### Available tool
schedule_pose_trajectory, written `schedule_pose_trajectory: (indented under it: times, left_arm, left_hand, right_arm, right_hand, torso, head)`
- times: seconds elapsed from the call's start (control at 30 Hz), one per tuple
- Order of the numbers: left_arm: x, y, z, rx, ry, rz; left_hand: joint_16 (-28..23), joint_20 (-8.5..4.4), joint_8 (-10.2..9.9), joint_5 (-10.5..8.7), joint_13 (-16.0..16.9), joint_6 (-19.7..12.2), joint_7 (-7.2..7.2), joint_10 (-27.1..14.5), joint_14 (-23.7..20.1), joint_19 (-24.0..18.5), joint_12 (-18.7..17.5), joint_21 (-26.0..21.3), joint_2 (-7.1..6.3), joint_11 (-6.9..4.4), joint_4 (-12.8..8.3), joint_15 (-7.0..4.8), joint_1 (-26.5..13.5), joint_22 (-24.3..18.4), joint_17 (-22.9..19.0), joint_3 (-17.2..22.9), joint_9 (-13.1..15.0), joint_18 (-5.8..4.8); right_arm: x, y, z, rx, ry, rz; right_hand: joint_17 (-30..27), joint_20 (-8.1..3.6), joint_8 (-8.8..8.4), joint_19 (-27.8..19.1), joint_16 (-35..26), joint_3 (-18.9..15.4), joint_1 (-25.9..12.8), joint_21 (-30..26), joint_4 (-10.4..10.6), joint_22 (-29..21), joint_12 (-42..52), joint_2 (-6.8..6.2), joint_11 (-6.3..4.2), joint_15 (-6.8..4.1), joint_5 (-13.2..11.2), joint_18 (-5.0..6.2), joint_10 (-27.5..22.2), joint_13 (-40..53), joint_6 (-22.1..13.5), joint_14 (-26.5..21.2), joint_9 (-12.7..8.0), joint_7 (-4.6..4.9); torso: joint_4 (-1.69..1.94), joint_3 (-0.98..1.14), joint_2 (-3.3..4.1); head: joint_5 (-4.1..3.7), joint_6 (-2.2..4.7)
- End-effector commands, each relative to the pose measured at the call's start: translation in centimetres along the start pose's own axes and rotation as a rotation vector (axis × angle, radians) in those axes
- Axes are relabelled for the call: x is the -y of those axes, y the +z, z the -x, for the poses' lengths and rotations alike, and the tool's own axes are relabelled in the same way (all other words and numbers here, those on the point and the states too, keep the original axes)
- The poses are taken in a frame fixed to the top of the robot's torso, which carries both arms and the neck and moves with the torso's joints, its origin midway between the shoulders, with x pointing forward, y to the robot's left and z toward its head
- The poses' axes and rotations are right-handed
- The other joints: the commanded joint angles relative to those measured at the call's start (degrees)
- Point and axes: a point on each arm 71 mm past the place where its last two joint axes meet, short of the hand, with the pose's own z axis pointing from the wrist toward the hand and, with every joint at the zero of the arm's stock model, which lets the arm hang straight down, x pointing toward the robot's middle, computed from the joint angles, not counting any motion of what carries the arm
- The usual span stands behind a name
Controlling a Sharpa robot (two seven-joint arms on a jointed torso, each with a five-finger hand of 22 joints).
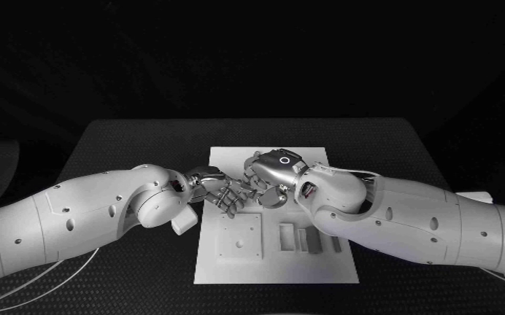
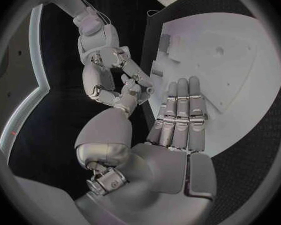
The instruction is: Assemble the parts on the task board
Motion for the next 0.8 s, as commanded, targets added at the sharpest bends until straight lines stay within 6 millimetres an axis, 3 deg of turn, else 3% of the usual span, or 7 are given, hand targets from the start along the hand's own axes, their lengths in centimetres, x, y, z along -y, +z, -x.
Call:
schedule_pose_trajectory:
  times: [0.03,0.8]
  left_arm:
    - [0.29,0.09,-0.46,-0.034,-0.005,-0.022]
    - [0.36,0.08,-0.41,-0.036,-0.010,-0.035]
  left_hand:
    - [-0.27,0.05,0.40,-0.21,0.06,0.26,-0.41,0.24,0.31,-0.13,0.17,-0.09,0.52,-0.31,-0.05,0.00,-0.11,-0.09,0.10,0.35,0.09,0.76]
    - [-0.96,0.09,1.66,-0.17,0.42,2.67,-1.88,1.59,0.37,-0.40,0.46,0.02,6.09,-1.62,-1.77,-0.03,2.67,0.11,0.93,1.28,0.22,0.46]
  right_arm:
    - [-0.10,0.09,-0.01,-0.002,-0.002,0.004]
    - [-0.25,0.28,-0.09,-0.010,0.003,0.009]
  right_hand:
    - [-0.02,-0.06,0.16,0.13,0.02,0.24,-0.38,0.09,-0.09,0.81,-0.28,-0.27,-0.08,-0.31,0.13,1.71,0.34,-0.07,0.49,0.20,0.04,0.04]
    - [-0.04,-0.13,0.12,0.17,-0.04,0.33,-0.32,0.07,-0.13,0.79,-0.34,-0.30,-0.08,-0.35,0.12,1.71,0.36,-0.09,0.43,0.23,0.07,0.06]
  torso:
    - [0.00,0.01,0.02]
    - [-0.01,0.02,0.01]
  head:
    - [-0.05,-0.04]
    - [-0.06,-0.18]
